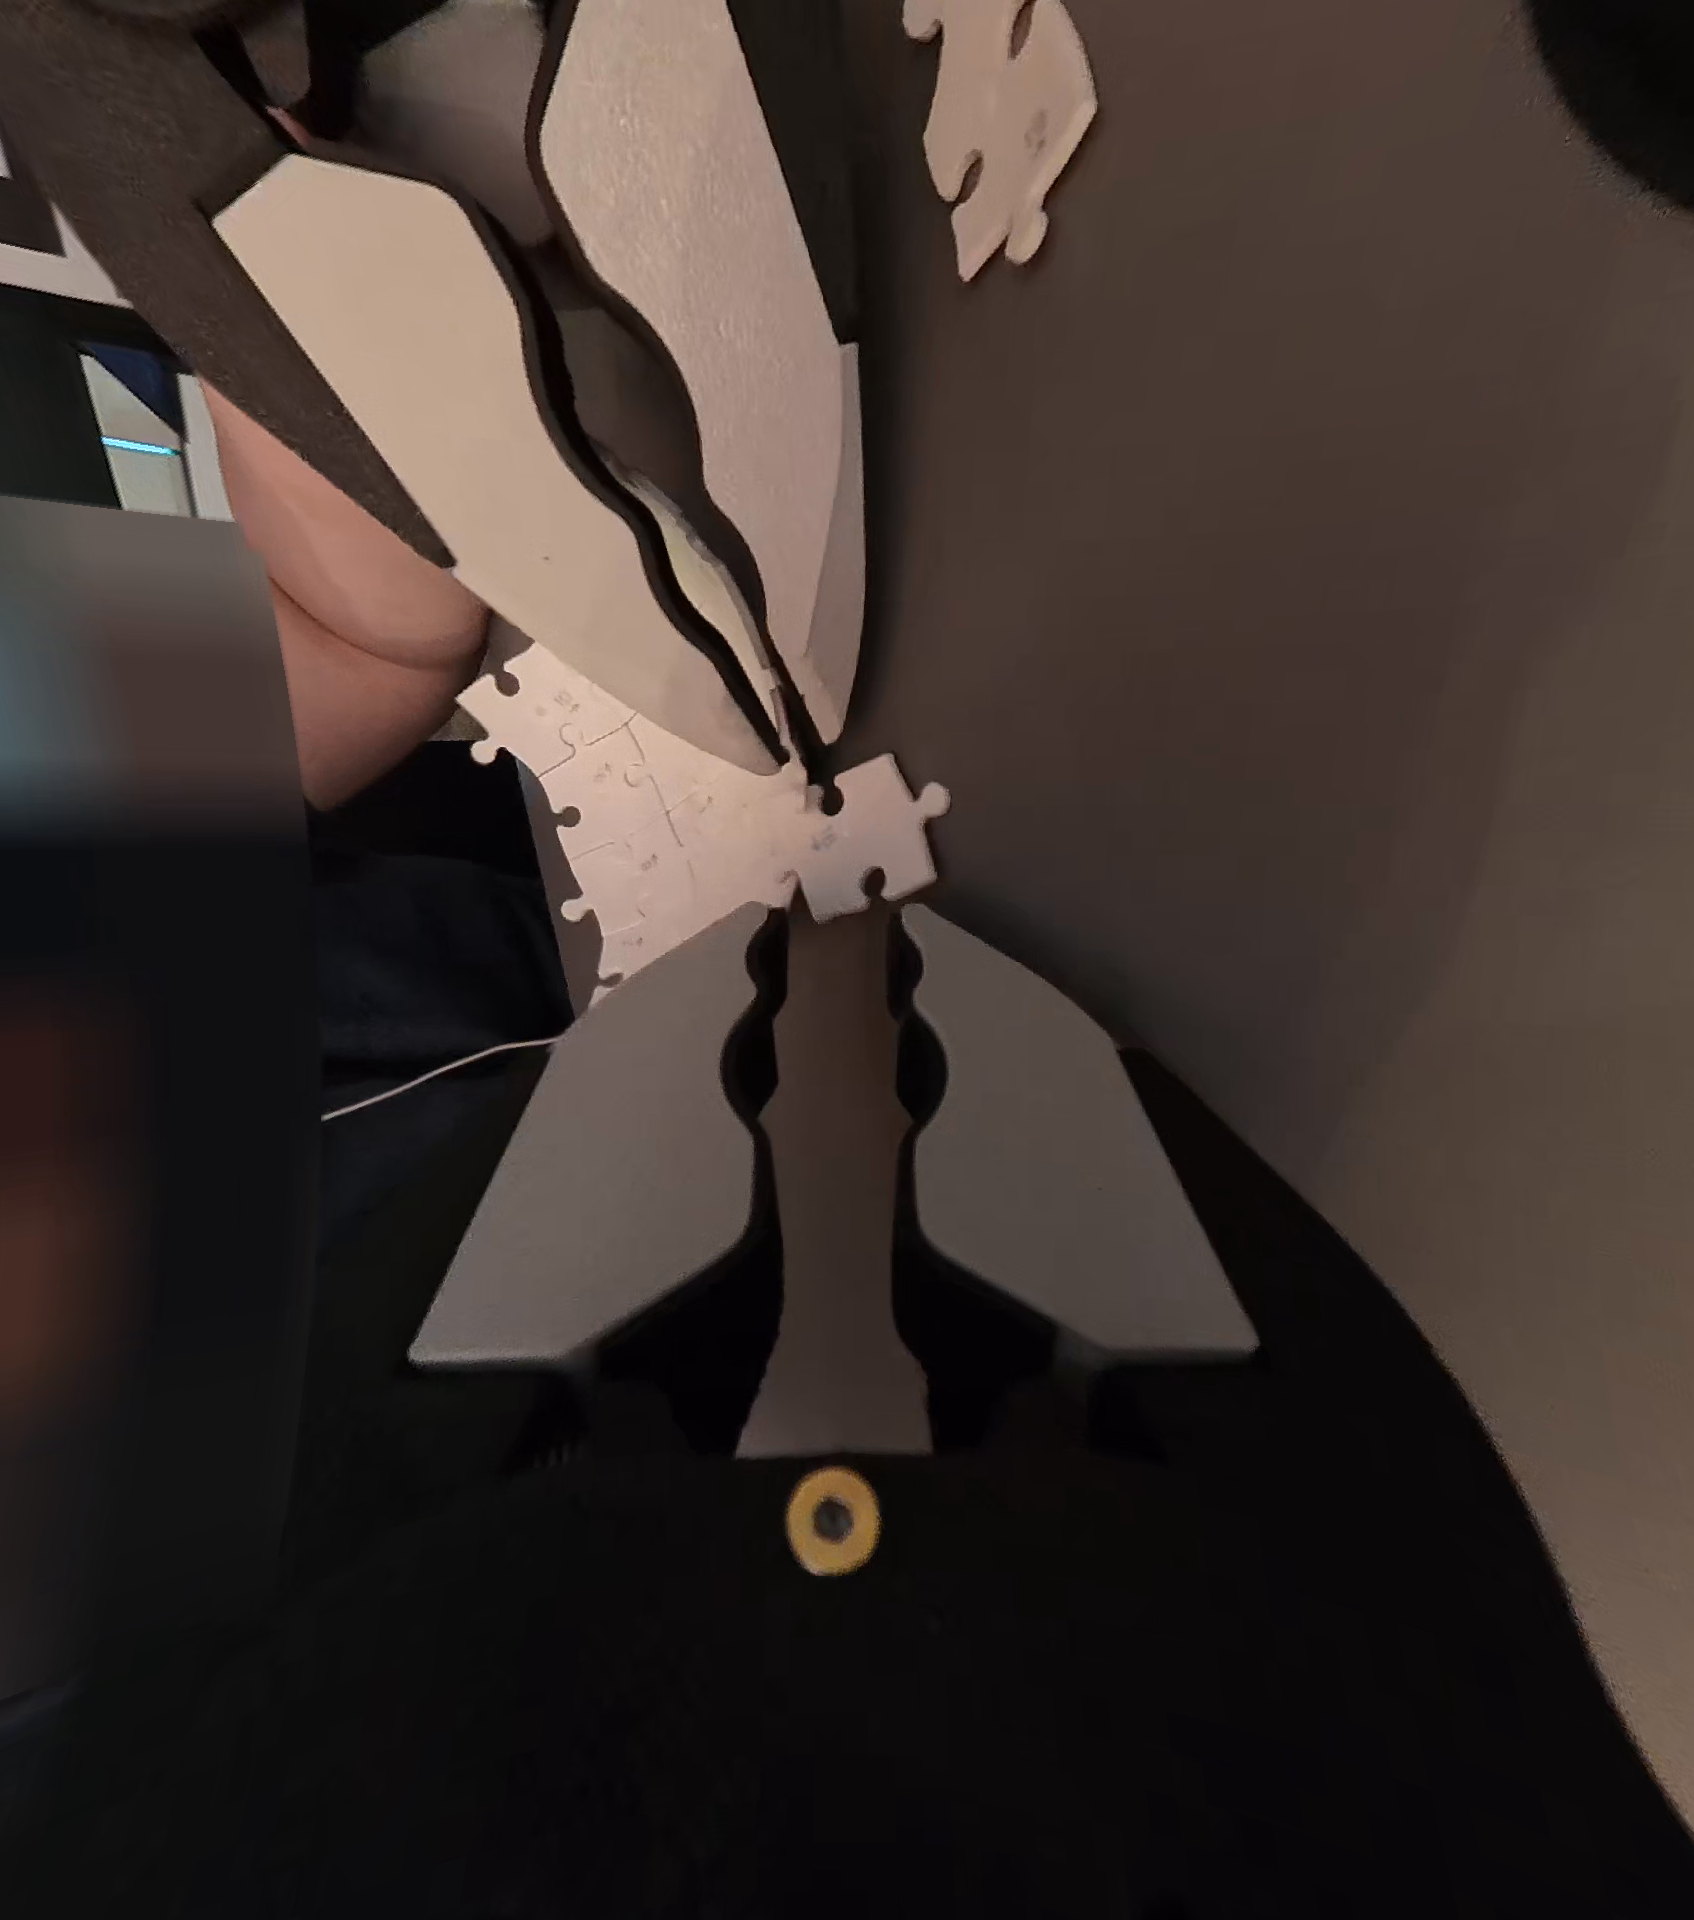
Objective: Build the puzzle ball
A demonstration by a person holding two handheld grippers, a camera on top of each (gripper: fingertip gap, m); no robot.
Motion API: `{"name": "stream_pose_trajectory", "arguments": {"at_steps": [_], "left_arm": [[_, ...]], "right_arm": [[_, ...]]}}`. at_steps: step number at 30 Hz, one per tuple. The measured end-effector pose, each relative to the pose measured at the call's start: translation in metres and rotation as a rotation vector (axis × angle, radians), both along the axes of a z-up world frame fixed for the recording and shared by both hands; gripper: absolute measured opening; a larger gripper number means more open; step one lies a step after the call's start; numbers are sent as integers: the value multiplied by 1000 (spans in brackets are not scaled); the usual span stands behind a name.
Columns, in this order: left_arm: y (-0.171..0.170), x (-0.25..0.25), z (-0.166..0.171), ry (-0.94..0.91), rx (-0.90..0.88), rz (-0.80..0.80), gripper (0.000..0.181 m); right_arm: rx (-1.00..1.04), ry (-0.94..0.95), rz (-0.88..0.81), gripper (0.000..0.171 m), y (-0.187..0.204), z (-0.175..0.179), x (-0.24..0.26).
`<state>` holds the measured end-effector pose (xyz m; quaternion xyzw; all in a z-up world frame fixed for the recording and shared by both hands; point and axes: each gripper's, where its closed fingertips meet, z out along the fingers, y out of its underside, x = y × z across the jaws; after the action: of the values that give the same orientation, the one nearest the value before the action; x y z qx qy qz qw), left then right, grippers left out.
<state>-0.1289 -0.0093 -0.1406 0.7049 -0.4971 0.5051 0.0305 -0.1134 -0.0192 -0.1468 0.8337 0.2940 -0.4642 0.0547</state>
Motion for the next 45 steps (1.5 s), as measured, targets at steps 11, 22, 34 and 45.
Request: {"name": "stream_pose_trajectory", "arguments": {"at_steps": [11,22,34,45], "left_arm": [[-2,-1,0,8,-52,2,5],[8,-1,0,15,-49,64,4],[28,-1,9,-41,-105,198,5],[32,-3,12,-60,-144,221,9]], "right_arm": [[-127,134,-100,3,2,-2,-6],[-29,203,-161,3,20,25,1],[30,161,-192,3,27,19,-1],[49,144,-199,3,30,17,-1]]}}
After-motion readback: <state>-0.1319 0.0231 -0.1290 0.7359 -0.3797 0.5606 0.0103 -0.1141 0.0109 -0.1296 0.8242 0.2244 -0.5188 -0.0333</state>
